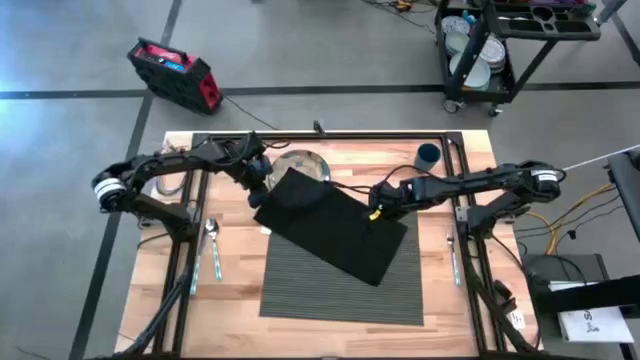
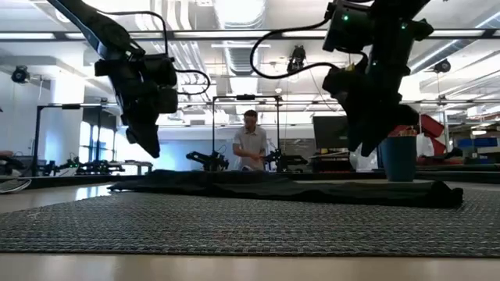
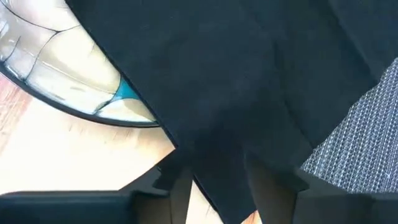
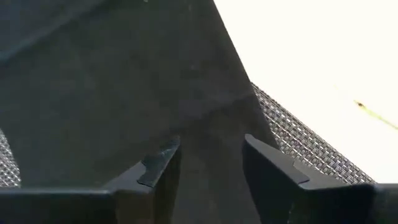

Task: Set table place
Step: Fold the black napkin

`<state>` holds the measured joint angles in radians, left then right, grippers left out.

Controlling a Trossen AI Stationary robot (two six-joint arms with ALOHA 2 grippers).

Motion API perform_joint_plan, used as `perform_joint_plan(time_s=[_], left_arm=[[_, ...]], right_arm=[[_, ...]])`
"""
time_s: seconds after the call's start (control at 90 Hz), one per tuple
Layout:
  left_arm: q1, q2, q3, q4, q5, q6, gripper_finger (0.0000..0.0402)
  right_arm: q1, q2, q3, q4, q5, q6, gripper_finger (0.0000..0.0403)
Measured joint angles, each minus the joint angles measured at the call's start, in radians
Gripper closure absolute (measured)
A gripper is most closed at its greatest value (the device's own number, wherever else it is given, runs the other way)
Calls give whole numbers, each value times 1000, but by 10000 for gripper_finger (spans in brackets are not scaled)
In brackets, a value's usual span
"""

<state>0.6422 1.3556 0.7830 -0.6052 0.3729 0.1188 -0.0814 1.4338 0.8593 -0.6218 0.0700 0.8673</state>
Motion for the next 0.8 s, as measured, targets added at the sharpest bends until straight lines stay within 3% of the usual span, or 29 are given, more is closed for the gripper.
perform_joint_plan(time_s=[0.244, 0.8], left_arm=[[0, 0, 0, 4, 0, 0, 254], [1, 0, 0, 32, 0, 3, 287]], right_arm=[[0, 0, 0, -2, -1, 0, 253], [14, 0, 0, 187, -53, 28, 270]])
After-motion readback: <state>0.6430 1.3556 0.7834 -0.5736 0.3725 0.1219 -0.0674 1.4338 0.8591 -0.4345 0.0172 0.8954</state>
